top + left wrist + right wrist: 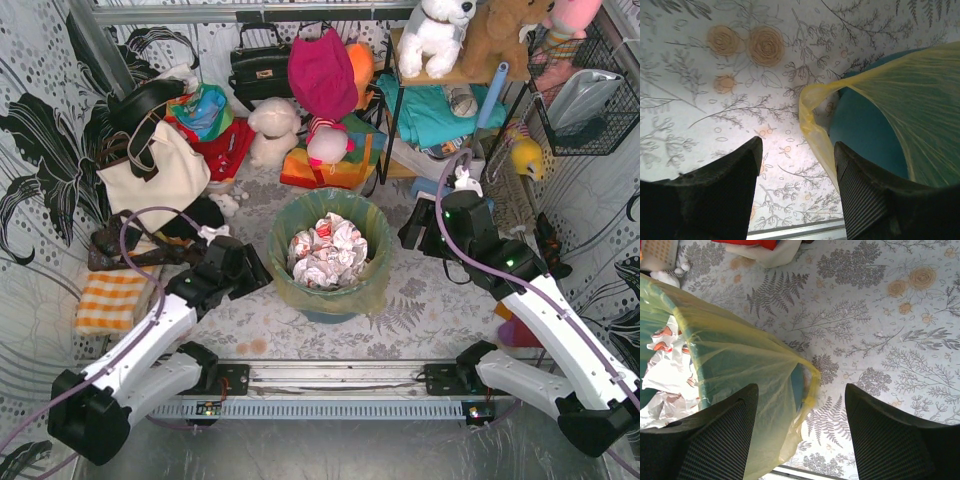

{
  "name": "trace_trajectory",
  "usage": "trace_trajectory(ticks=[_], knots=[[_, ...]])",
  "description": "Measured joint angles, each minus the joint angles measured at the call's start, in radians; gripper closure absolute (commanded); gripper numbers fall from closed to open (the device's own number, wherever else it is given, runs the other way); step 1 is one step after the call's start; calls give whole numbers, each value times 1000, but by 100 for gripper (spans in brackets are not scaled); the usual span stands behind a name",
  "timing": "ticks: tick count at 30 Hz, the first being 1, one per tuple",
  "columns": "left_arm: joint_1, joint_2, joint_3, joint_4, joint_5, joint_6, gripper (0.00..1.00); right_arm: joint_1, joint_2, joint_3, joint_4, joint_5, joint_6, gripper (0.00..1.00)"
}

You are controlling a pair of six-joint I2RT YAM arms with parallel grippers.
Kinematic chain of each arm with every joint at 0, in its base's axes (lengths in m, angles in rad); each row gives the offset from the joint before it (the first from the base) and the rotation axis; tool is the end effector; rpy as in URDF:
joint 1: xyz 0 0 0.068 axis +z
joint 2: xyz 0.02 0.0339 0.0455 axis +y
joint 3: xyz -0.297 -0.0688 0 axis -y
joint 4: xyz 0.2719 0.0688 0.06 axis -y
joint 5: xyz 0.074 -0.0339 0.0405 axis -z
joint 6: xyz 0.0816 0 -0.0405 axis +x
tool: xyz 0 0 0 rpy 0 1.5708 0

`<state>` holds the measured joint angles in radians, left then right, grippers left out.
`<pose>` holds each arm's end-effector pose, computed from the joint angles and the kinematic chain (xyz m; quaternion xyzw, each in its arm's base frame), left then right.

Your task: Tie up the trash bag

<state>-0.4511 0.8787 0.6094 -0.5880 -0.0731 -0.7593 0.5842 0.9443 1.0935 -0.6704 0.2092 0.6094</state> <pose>0.1918 -0.0863 0.2102 -0.1563 0.9234 -0.1704 0.3065 0.2089 0.1178 0.3773 0.0632 0.8600 0.2053 0.4629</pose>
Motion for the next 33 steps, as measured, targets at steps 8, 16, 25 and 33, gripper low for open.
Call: trace_trajectory(ticks=[8, 16, 25, 33], knots=[[5, 113, -106, 214, 98, -27, 36, 0, 0, -1, 16, -19, 34, 31], [9, 204, -161, 330, 124, -29, 36, 0, 0, -6, 26, -30, 53, 31], [15, 280, -169, 416, 137, -25, 36, 0, -9, -29, 27, -31, 72, 31], [16, 332, -165, 465, 123, -4, 45, 0, -14, -50, 28, -45, 84, 32]])
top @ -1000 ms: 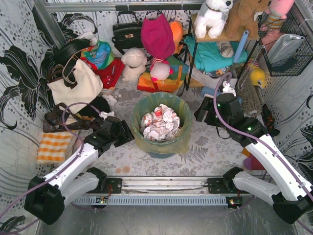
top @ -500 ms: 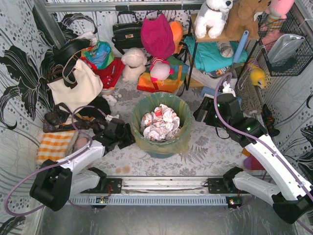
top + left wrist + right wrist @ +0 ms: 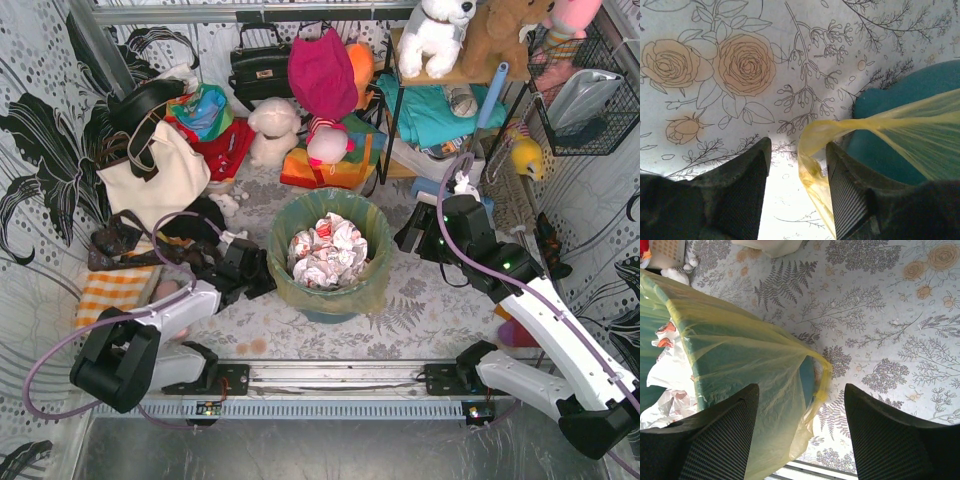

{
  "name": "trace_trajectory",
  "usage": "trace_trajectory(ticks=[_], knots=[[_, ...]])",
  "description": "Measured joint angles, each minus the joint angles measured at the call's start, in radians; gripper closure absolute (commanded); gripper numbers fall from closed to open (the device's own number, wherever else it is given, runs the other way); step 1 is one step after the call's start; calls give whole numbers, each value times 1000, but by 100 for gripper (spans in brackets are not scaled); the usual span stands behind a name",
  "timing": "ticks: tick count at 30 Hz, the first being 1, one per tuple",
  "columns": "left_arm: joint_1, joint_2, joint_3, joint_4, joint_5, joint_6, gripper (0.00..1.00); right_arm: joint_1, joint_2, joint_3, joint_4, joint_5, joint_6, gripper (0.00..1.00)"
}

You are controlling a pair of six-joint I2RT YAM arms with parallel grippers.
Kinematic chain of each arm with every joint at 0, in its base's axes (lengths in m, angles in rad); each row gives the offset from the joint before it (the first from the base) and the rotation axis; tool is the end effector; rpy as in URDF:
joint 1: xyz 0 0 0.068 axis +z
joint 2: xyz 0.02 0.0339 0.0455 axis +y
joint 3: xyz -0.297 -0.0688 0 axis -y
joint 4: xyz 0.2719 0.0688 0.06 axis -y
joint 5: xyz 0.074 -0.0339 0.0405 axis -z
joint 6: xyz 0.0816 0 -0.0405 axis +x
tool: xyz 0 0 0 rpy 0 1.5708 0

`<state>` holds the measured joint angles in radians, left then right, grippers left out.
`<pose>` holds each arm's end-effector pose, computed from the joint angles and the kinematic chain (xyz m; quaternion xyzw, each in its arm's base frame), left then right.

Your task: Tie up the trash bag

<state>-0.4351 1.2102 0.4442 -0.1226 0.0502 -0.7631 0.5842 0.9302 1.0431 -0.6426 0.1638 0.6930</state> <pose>0.2257 -0.1094 0.1254 -0.1455 0.9308 -0.2081 0.2628 0.2069 0.1208 0.3638 0.0876 0.8611 0.2385 0.4403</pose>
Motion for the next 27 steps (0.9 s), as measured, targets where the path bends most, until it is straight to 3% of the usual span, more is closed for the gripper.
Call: trace_trajectory(ticks=[10, 17, 21, 27], knots=[[4, 26, 19, -29, -33, 41, 68, 0, -1, -6, 1, -3, 0, 32], [4, 20, 20, -56, -38, 63, 77, 0, -2, -50, 0, -3, 19, 33], [4, 3, 33, -74, -34, 85, 99, 0, -1, -103, 0, -3, 48, 33], [4, -25, 56, -95, -30, 117, 100, 0, -10, -254, 31, -22, 96, 35]])
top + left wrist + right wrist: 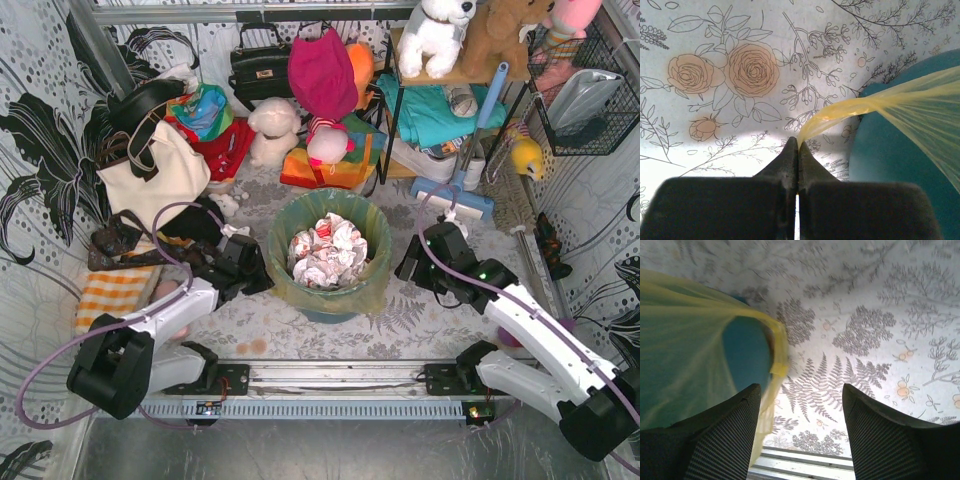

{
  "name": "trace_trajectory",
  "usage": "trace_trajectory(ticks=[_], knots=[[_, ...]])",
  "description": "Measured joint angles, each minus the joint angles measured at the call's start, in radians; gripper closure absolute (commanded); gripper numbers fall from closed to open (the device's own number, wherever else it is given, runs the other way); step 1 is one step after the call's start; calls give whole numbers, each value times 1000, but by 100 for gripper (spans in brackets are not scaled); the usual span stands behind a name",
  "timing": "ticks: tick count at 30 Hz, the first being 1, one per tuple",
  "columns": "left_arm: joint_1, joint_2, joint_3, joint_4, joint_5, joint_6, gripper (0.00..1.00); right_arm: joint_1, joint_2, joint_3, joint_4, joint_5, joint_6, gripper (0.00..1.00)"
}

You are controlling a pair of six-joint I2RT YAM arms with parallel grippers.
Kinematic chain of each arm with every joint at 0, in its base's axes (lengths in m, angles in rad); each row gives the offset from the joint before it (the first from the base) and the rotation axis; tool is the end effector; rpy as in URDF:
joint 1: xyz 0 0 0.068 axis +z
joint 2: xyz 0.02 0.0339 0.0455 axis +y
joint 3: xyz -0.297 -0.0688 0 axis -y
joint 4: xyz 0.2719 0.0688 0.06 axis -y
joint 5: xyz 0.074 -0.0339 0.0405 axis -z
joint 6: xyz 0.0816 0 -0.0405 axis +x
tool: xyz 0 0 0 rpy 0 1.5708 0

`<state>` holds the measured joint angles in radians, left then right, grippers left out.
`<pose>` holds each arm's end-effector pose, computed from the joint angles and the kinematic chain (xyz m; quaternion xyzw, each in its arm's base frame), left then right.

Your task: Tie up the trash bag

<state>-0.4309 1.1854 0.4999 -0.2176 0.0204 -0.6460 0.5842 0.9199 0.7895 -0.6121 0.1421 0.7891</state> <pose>0.2293 -0.1072 0.1409 -0.0981 0.9396 -0.1763 0.2764 0.1995 0.1180 0.2693 0.1218 0.9054 0.2042 0.3516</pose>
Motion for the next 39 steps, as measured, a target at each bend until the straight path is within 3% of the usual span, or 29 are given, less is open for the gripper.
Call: trace_trajectory(ticks=[12, 17, 30, 39], knots=[[0, -17, 8, -26, 18, 31, 100, 0, 26, -258, 268, -191, 118, 49], [0, -17, 9, -27, 31, 31, 100, 0, 72, -343, 397, -264, 171, 50], [0, -4, 14, -27, 45, 30, 100, 0, 216, -422, 636, -342, 222, 60], [0, -2, 14, -30, 45, 29, 100, 0, 279, -435, 705, -338, 224, 79]])
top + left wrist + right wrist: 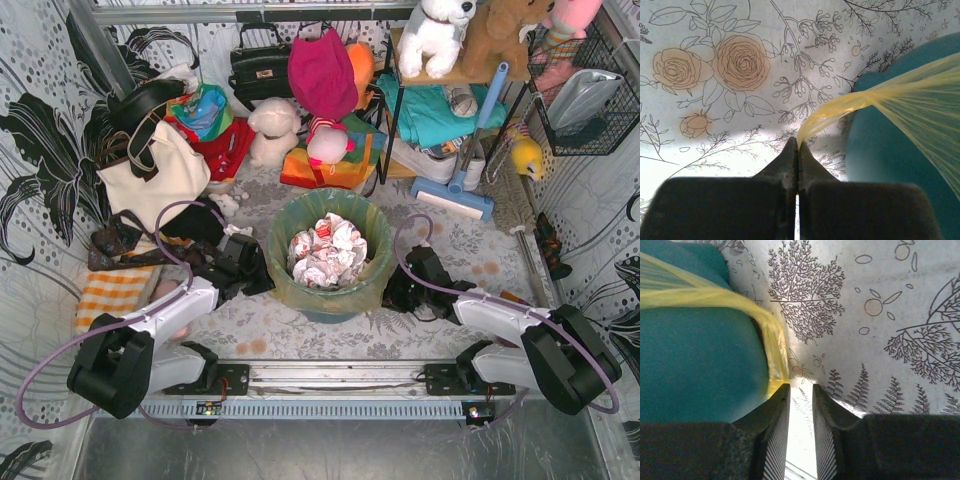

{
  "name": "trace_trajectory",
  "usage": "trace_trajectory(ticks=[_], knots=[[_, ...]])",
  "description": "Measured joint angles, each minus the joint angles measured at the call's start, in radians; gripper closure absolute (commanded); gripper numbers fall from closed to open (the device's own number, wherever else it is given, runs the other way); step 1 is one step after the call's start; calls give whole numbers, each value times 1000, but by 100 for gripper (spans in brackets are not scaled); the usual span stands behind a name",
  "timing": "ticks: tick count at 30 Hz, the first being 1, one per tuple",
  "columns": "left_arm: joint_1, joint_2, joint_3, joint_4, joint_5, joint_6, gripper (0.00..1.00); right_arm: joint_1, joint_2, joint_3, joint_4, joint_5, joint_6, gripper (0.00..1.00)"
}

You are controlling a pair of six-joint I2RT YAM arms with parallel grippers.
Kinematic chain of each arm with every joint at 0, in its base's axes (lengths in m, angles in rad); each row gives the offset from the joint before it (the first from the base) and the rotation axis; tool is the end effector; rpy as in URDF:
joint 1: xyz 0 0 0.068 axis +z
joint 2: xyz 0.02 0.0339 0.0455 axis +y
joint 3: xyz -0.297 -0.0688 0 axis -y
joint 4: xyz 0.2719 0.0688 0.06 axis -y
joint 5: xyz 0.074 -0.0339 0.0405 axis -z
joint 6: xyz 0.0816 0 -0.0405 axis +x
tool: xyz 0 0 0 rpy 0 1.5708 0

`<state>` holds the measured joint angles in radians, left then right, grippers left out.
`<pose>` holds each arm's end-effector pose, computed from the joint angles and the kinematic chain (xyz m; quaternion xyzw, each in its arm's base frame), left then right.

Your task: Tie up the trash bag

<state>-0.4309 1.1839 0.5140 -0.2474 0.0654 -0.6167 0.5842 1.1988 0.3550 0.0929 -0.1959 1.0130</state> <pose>0.2275 -0.1104 0.1434 -0.0774 0.9435 -0.1873 0.2623 0.1999 0.1512 0.1218 0.1561 0.9001 0.3467 0.2125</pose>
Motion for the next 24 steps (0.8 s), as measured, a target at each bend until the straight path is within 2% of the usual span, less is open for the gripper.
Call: trace_trajectory(ticks=[5, 7, 8, 13, 18, 24], knots=[[0, 0, 0, -3, 0, 0, 100, 0, -9, -9, -2, 18, 0, 92], [0, 0, 0, -6, 0, 0, 100, 0, -30, -13, -11, 27, 0, 93], [0, 0, 0, -8, 0, 0, 100, 0, -45, -13, -21, 33, 1, 91], [0, 0, 1, -19, 0, 0, 100, 0, -119, -16, -39, 43, 55, 68], [0, 1, 9, -23, 0, 1, 100, 0, -212, -101, 34, 43, 208, 48], [0, 2, 11, -23, 0, 1, 100, 0, -254, -252, 187, 51, 447, 45]])
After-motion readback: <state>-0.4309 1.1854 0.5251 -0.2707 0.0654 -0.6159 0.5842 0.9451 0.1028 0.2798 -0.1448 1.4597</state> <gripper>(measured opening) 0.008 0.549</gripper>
